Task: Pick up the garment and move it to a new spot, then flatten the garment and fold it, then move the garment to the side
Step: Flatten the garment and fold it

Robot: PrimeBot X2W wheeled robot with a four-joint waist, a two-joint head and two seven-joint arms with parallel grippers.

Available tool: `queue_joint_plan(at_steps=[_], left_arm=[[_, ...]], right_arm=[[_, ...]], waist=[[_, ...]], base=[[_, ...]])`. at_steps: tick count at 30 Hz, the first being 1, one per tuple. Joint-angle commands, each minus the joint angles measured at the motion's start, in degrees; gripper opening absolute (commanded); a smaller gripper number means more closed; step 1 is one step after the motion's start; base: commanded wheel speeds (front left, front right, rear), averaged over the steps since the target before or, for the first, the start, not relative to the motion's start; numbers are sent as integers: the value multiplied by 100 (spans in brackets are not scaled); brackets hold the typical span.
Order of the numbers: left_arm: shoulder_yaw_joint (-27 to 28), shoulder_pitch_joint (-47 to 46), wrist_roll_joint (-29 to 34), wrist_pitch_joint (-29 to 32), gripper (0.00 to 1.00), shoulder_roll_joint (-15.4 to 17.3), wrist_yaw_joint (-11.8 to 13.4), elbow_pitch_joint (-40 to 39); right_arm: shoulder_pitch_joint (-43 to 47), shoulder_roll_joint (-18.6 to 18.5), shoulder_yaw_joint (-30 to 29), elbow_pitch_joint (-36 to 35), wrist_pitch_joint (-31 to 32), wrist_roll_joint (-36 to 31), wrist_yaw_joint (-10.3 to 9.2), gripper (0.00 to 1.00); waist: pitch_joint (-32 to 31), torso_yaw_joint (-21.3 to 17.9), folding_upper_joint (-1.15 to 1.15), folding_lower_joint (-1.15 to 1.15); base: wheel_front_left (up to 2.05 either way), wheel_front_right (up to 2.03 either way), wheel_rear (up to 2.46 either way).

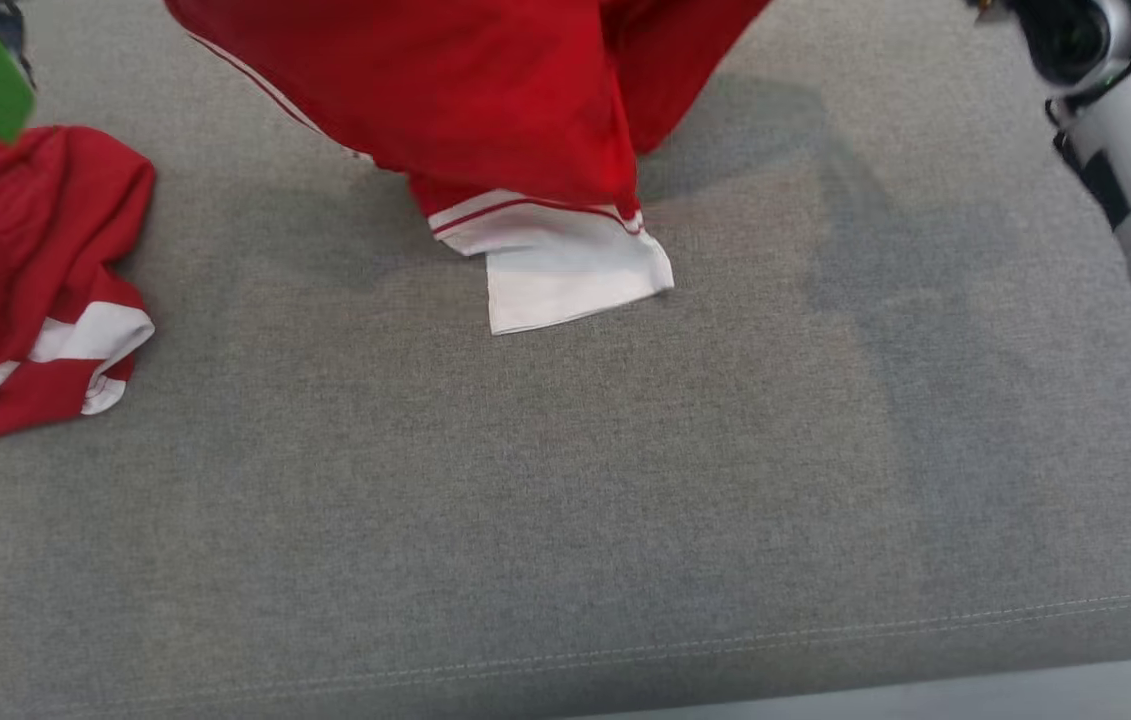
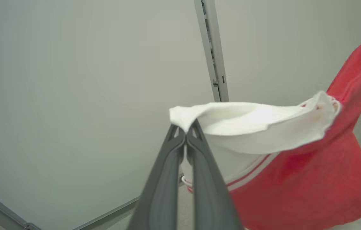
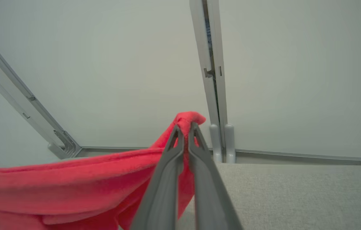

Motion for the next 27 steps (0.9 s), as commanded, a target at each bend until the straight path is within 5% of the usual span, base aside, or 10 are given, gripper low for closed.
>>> queue_joint_plan(at_steps=[1, 14, 27], left_arm=[[-16, -490, -153, 68, 0, 7, 5, 249], [-465, -2929, -89, 113, 0, -278, 7, 1835], [-315, -4464, 247, -1072, 0, -1344, 493, 3385]], right_arm=[[-486, 76, -74, 256, -5, -54, -6, 0], [-2853, 639, -223, 2400, -659, -1027, -8, 0], [-3815, 564, -1054, 2624, -1737, -2547, -8, 0]], waist=[[620, -69, 0, 0], [1139, -197, 0, 0], [1553, 4, 0, 0]], base=[[0, 0, 0], [0, 0, 0], [0, 0, 0]])
